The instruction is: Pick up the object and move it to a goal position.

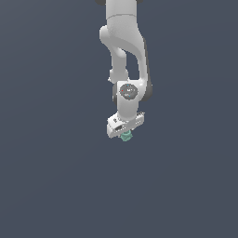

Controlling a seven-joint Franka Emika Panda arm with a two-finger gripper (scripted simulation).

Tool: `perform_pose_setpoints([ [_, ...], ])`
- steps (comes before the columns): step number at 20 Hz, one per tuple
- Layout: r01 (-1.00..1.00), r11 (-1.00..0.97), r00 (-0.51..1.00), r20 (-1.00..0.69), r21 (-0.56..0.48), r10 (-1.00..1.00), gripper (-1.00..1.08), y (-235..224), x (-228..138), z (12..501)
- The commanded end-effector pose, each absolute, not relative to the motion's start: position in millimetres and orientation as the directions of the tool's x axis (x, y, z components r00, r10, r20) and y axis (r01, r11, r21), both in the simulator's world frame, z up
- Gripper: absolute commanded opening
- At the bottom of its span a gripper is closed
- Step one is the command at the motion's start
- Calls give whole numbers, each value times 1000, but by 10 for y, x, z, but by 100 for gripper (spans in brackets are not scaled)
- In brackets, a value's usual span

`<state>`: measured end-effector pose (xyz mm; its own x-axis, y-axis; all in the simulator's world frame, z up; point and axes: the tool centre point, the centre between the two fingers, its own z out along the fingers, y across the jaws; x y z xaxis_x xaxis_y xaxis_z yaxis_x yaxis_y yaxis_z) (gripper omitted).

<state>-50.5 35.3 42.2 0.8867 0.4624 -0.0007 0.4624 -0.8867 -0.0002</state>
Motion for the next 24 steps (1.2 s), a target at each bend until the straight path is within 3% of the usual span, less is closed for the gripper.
perform_pose_setpoints([
  [1, 463, -886, 886, 0, 0, 463, -100, 416, -467, 447],
  [24, 463, -886, 886, 0, 0, 463, -100, 1792, 445, 1007],
])
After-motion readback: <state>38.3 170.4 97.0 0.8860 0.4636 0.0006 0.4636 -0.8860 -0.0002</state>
